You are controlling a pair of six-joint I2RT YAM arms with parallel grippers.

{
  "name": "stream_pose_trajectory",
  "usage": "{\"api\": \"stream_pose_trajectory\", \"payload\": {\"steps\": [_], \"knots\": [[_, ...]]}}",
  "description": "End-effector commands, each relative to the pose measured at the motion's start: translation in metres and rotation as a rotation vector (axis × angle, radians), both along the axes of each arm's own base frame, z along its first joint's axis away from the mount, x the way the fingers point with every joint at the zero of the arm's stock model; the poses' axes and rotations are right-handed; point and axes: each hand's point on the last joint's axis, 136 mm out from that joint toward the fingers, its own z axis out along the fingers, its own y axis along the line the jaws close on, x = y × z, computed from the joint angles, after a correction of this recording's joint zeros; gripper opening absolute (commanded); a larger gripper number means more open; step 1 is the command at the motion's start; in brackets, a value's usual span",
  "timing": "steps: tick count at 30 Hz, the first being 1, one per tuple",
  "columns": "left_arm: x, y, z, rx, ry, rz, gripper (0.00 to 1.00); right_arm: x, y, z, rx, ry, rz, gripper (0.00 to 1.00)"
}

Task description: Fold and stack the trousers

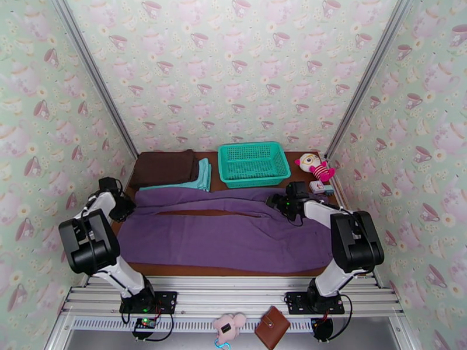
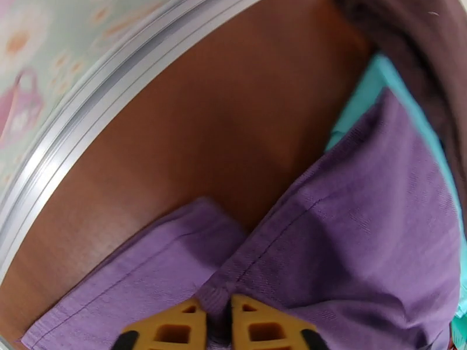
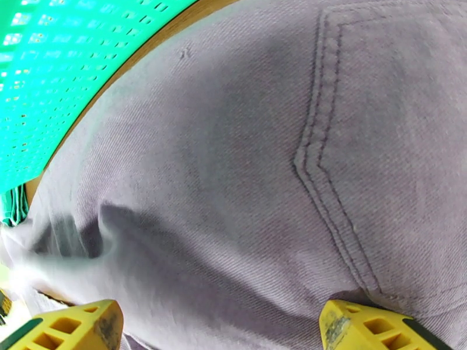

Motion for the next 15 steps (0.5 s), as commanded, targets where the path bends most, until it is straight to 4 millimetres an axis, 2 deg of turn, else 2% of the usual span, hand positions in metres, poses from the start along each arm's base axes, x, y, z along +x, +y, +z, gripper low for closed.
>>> {"api": "stream_pose_trajectory", "payload": {"steps": [1, 3, 7, 12, 15], "knots": [[0.004, 0.02, 0.03, 0.133, -0.124, 0.058, 0.33, -0.026, -0.014, -0.022, -0.027, 0.081, -0.068, 0.93], [-0.004, 0.022, 0.03, 0.171, -0.136, 0.077, 0.38, -0.029, -0.016, -0.021, -0.027, 0.083, -0.077, 0.93], [-0.002, 0.015, 0.049, 0.217, -0.218, 0.055, 0.42, -0.035, -0.02, -0.018, -0.053, 0.097, -0.081, 0.94], [0.025, -0.032, 0.067, 0.234, -0.266, -0.148, 0.42, -0.056, -0.033, -0.014, -0.146, 0.106, -0.09, 0.93], [0.052, -0.048, 0.064, 0.158, -0.225, -0.233, 0.43, -0.051, -0.01, 0.017, -0.235, 0.027, 0.0, 0.93]]}}
